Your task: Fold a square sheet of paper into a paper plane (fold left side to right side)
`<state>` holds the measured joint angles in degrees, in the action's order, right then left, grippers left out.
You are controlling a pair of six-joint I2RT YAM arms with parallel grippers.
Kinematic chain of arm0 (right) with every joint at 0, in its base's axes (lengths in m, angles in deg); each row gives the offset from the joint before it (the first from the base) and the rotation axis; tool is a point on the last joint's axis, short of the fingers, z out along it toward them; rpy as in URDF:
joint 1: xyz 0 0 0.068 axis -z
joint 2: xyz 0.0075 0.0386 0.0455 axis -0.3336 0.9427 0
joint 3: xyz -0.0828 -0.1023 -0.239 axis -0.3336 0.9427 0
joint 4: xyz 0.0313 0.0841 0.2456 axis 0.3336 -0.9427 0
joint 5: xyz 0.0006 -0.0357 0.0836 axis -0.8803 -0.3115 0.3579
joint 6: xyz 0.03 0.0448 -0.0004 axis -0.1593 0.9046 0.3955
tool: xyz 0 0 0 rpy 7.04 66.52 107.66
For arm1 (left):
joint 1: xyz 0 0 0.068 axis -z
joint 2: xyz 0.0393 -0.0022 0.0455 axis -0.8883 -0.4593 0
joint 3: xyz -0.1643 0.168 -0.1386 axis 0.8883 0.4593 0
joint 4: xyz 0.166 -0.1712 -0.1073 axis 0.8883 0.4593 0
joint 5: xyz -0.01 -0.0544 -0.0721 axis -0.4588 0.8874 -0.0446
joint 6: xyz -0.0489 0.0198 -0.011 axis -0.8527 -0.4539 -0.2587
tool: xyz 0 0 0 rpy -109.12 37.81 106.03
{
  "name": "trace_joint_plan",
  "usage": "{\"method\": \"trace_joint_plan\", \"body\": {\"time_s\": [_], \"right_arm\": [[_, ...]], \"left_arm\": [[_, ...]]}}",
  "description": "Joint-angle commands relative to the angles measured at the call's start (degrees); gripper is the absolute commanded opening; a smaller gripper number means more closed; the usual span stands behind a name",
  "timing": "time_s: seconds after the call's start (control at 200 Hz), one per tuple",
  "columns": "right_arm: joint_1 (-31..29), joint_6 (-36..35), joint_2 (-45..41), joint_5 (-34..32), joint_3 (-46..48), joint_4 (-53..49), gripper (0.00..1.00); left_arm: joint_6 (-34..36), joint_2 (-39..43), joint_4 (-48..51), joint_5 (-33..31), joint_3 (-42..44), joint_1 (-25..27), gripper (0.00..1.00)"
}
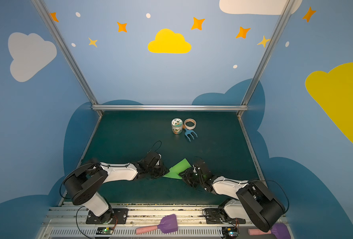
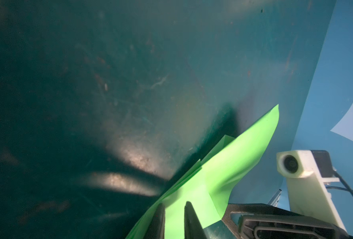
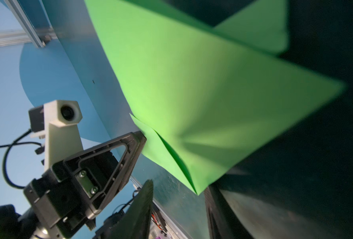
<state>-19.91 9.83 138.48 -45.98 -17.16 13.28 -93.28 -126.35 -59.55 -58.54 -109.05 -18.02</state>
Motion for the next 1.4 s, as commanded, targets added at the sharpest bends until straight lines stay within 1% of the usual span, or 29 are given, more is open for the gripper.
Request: {"method": "trace_joint_plan", "body": {"time_s": [0.0, 0.075, 0.13, 0.21, 0.44, 0.541, 0.616, 0.701, 0.796, 0.896, 0.956, 1.071, 1.206, 1.397], "right_arm": [[-0.5, 1.9, -0.2, -4.5, 2.0, -3.2, 0.34], [-0.3, 1.9, -0.5, -5.7, 1.8, -4.1, 0.26], [0.5, 0.5, -0.4, -5.7, 1.3, -4.4, 0.13], [2.4, -2.9, 0.3, -3.8, -0.2, -5.2, 0.0], [8.0, -12.8, 4.0, 5.0, -5.9, -8.5, 0.0], [9.4, -15.3, 4.6, 6.9, -8.0, -10.2, 0.0], [9.8, -16.7, 4.6, 7.5, -9.1, -12.1, 0.0], [10.2, -16.9, 4.3, 7.6, -8.9, -12.5, 0.0], [10.3, -17.1, 4.5, 7.9, -8.8, -12.5, 0.0], [10.3, -17.3, 4.9, 8.2, -8.6, -12.5, 0.0], [10.4, -17.5, 5.1, 8.2, -8.6, -12.6, 0.0], [10.7, -18.0, 5.7, 8.3, -8.7, -12.8, 0.0], [11.2, -18.2, 6.4, 8.7, -8.8, -12.5, 0.0], [11.4, -18.5, 7.1, 9.2, -9.2, -12.2, 0.0]], "left_arm": [[1.0, 0.7, 4.5, -2.0, 0.0, -0.2, 0.2], [1.3, 1.2, 4.9, -2.0, -0.3, -0.4, 0.2], [1.9, 1.6, 5.3, -2.0, -0.6, -0.6, 0.21], [2.7, 2.6, 5.4, -1.5, -0.7, -1.1, 0.23], [7.5, 5.6, 7.2, 2.0, -2.2, -3.5, 0.36], [10.7, 7.3, 9.3, 2.9, -3.1, -4.3, 0.42], [13.2, 8.3, 11.4, 2.7, -3.9, -4.5, 0.43], [15.0, 8.3, 11.8, 4.1, -4.9, -4.6, 0.43], [15.6, 8.4, 11.0, 5.3, -5.4, -4.5, 0.39], [16.1, 10.1, 9.2, 5.1, -4.2, -3.9, 0.31], [17.1, 10.5, 8.6, 6.1, -4.0, -3.6, 0.27], [18.9, 8.9, 9.3, 8.2, -4.6, -3.4, 0.19], [20.7, 5.5, 9.8, 9.7, -6.0, -3.4, 0.19], [21.6, 1.5, 9.3, 9.0, -7.7, -4.0, 0.18]]}}
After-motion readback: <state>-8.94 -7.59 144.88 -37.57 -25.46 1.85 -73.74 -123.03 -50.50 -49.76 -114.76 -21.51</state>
